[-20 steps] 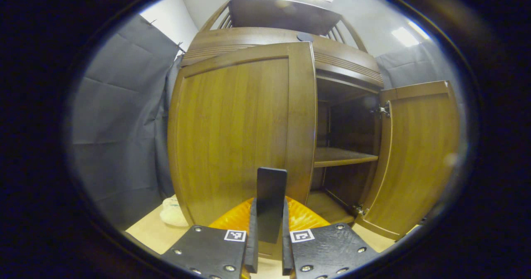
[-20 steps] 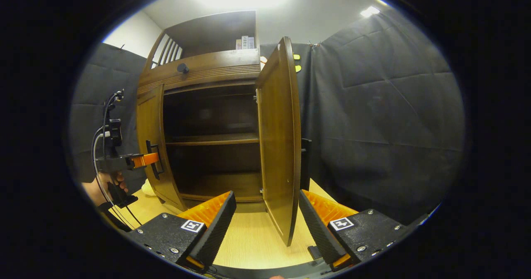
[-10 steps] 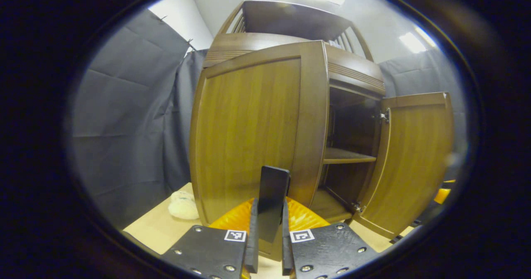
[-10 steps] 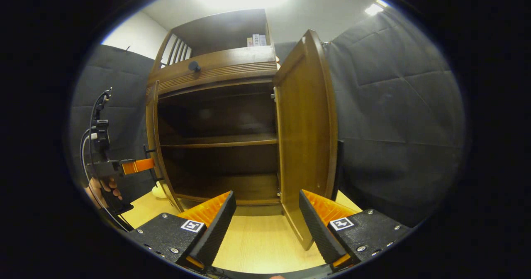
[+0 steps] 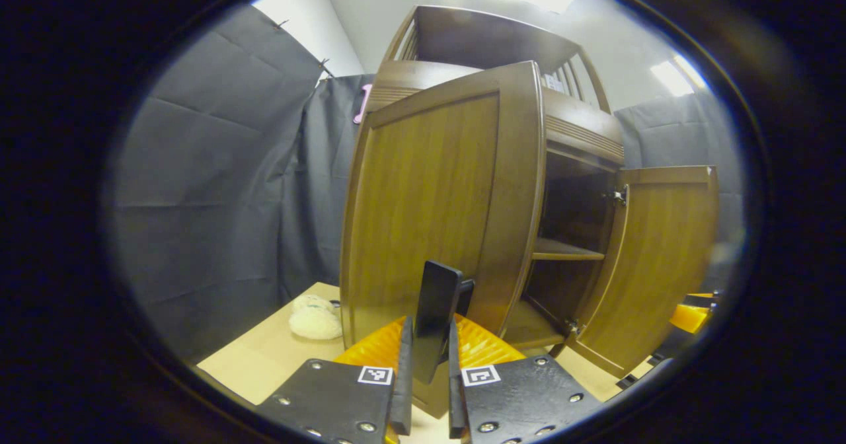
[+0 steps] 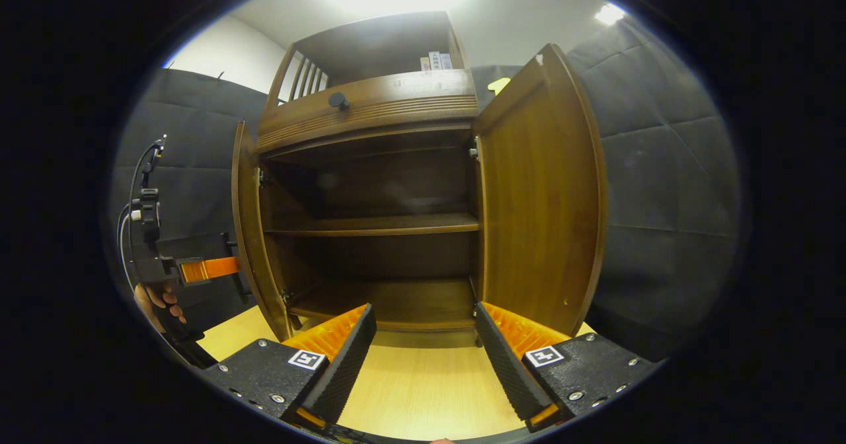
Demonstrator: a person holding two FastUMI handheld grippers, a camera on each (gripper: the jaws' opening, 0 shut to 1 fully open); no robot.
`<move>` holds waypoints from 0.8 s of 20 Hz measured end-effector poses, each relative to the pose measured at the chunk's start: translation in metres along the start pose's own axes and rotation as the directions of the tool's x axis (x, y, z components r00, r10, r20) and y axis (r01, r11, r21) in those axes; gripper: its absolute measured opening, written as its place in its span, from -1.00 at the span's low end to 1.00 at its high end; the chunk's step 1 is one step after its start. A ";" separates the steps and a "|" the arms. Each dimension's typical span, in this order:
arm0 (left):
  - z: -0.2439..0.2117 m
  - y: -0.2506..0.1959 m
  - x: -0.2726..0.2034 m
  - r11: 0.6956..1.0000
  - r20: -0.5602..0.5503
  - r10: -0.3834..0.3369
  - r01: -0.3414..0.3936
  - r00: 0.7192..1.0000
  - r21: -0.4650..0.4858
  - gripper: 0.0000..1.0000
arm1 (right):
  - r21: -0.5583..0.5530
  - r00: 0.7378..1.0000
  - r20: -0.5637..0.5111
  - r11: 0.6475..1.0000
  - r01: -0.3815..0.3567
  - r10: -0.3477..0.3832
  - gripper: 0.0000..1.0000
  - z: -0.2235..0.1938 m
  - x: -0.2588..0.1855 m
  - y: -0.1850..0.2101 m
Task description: Open the right door of the double-door shoe cabinet with the right hand, and open the left door with the left hand.
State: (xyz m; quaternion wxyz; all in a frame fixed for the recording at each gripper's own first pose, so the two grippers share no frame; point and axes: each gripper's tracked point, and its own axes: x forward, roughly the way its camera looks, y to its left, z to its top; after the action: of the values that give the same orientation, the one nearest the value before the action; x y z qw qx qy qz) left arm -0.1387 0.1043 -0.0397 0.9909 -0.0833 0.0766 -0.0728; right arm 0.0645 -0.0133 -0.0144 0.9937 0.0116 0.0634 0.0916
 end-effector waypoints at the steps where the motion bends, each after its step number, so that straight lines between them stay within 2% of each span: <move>1: 0.001 0.004 -0.002 1.000 0.003 0.009 -0.009 1.000 0.007 -0.64 | -0.002 1.000 -0.001 1.000 -0.009 0.009 0.88 -0.001 -0.001 0.004; 10: 0.002 0.014 -0.005 0.997 0.013 0.070 -0.070 0.997 0.023 -0.55 | -0.005 0.998 -0.009 0.998 -0.067 0.067 0.89 -0.006 0.007 0.036; 11: 0.004 0.016 -0.006 0.997 0.016 0.078 -0.078 0.997 0.022 -0.55 | -0.005 0.997 -0.009 0.997 -0.071 0.071 0.88 -0.007 0.007 0.040; 12: 0.006 0.018 -0.007 0.996 0.019 0.085 -0.085 0.996 0.023 -0.64 | -0.005 0.997 -0.010 0.997 -0.074 0.074 0.88 -0.007 0.007 0.043; 16: 0.016 0.024 -0.009 0.992 0.041 0.120 -0.122 0.992 0.039 -0.64 | -0.001 0.996 -0.009 0.996 -0.084 0.084 0.93 -0.006 0.006 0.056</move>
State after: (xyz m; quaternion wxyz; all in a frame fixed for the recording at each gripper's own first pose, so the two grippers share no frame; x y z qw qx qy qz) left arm -0.1421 0.1315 -0.0267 0.9963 -0.0595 0.0610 -0.0123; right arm 0.0600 0.0425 -0.0195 0.9887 0.0131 0.0674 0.1333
